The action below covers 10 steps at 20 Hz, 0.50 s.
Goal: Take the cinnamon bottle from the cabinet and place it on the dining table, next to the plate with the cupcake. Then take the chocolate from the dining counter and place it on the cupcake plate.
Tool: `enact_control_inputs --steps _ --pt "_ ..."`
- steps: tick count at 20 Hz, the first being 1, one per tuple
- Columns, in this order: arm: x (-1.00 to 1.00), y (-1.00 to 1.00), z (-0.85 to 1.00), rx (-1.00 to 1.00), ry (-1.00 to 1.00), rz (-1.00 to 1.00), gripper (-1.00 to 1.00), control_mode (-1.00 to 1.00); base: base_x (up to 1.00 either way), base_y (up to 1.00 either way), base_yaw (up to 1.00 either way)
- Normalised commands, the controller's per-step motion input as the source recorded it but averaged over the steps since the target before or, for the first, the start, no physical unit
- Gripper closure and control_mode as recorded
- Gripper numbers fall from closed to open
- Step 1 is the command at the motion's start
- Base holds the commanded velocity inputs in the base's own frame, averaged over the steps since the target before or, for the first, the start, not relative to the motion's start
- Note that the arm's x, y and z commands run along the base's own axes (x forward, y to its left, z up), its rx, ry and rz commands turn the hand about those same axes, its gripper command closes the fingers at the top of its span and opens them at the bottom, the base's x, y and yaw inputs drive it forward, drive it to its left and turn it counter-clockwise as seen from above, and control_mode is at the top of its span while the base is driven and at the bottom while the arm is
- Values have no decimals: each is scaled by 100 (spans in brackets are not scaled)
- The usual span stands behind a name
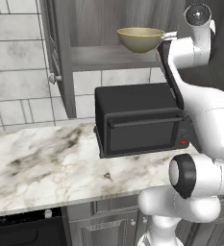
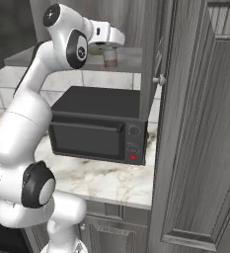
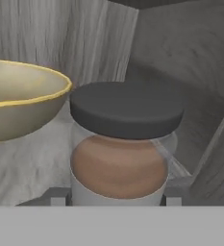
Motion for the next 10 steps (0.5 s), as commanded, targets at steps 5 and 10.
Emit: enact_control_inputs --steps 5,10 --pt "-100 27 -5 7 3 13 100 -100 0 0 0" --pt "-100 24 -36 4 0 13 100 -100 0 0 0"
